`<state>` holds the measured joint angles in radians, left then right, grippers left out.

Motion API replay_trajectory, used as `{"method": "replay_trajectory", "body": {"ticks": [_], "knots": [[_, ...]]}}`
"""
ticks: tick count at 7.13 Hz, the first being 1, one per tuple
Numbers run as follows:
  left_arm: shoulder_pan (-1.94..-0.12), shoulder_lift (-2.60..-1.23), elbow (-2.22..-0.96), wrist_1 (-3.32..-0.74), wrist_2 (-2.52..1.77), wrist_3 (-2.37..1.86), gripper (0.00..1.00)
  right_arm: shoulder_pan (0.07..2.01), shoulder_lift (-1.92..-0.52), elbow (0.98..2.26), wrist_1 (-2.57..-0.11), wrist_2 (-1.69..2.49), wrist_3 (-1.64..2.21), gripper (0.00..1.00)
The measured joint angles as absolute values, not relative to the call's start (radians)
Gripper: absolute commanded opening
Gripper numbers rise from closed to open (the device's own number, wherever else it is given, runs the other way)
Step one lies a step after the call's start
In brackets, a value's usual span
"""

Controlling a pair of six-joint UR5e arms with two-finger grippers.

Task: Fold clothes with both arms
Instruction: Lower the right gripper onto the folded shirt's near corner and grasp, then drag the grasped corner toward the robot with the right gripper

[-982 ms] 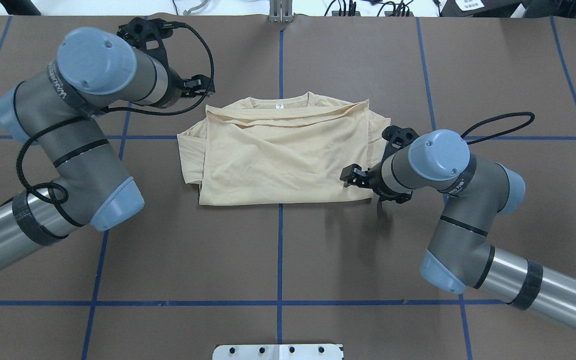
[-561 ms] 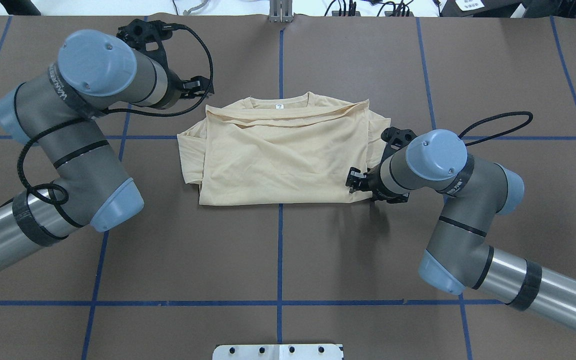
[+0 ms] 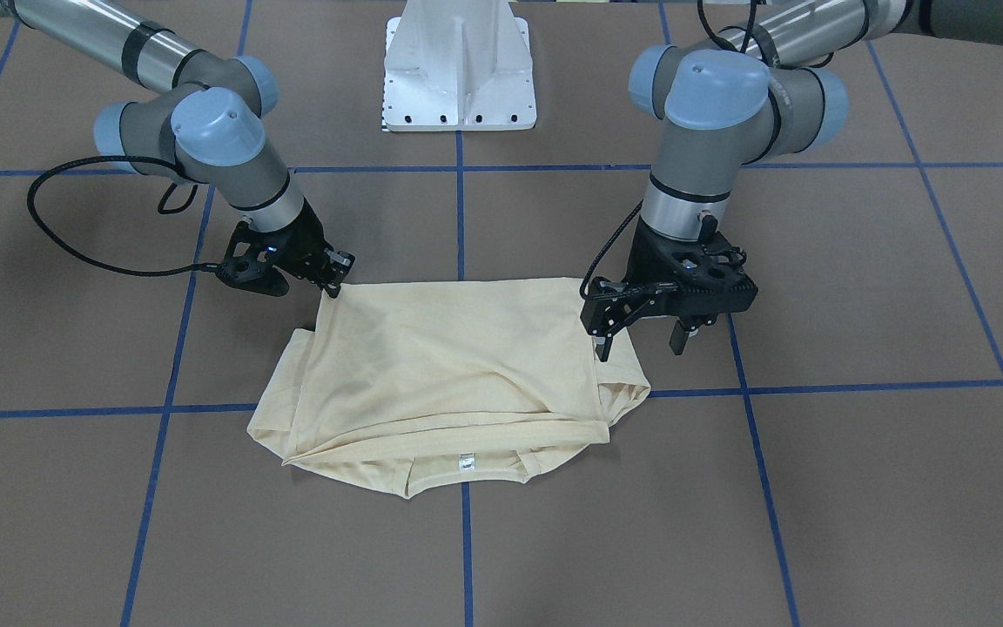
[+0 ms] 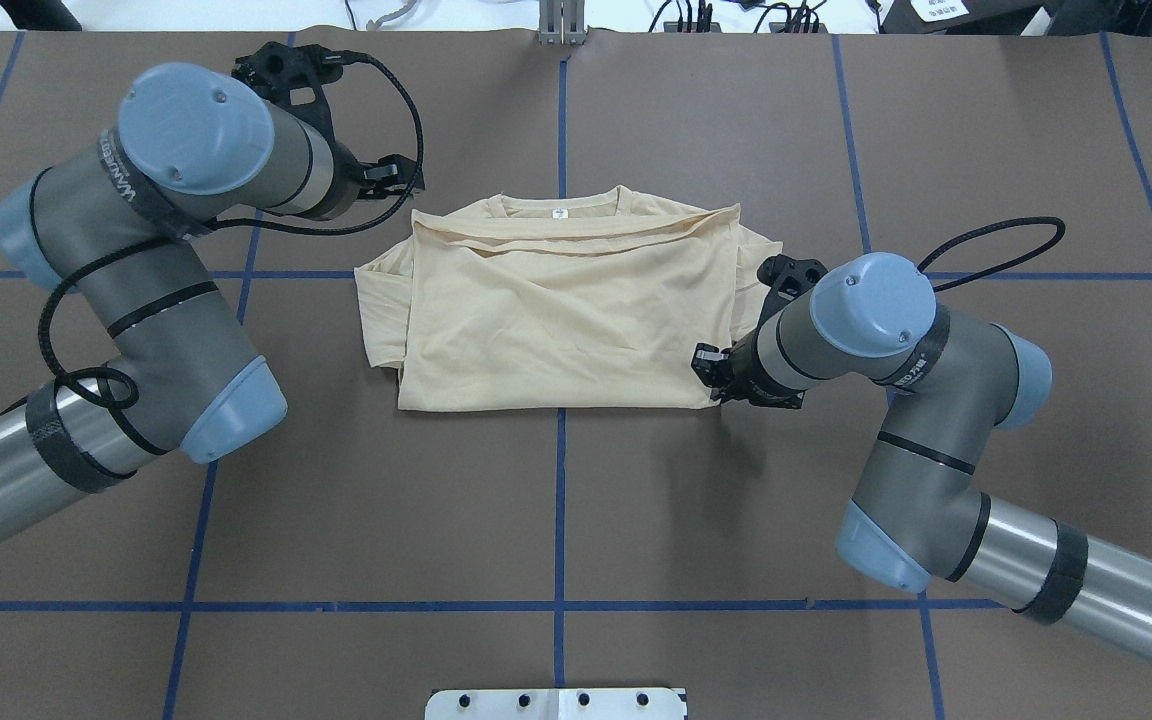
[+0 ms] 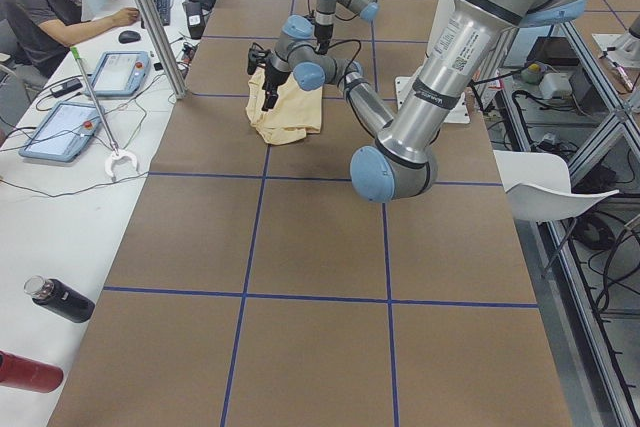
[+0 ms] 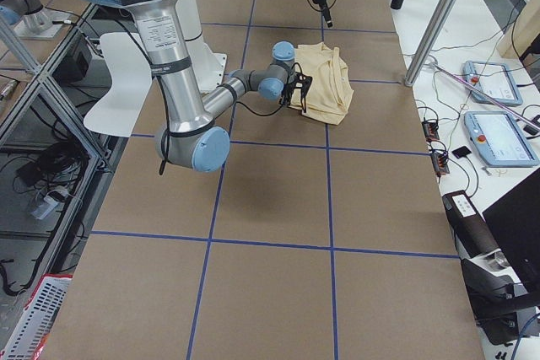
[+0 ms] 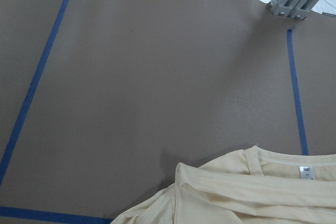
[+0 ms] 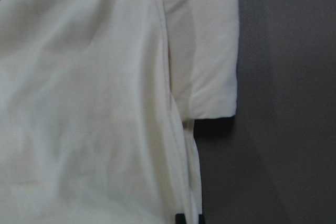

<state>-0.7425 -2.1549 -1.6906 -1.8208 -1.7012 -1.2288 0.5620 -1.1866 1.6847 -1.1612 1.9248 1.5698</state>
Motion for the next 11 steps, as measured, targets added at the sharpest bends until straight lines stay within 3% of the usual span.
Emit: {"method": "replay_trajectory", "body": {"ticks": [8,9,10,11], "knots": [[-0.742,-2.115,-1.706,-1.821,-1.699,-1.222,0.99,0.275,-1.134,1.867,-1.269,1.97,1.765,0.0],[-0.742,-2.113,-1.705,-1.821,-1.698,-1.221,0.99,0.246,-1.119,1.867,-1.269,1.986,1.776,0.37],[-0.743,-2.111,-1.704,-1.821,-1.698,-1.22,0.99,0.226,-1.109,1.865,-1.264,2.011,1.779,0.99],[-0.743,-2.111,-1.704,-1.821,-1.698,-1.22,0.99,0.219,-1.104,1.866,-1.26,2.039,1.78,1.0]]}}
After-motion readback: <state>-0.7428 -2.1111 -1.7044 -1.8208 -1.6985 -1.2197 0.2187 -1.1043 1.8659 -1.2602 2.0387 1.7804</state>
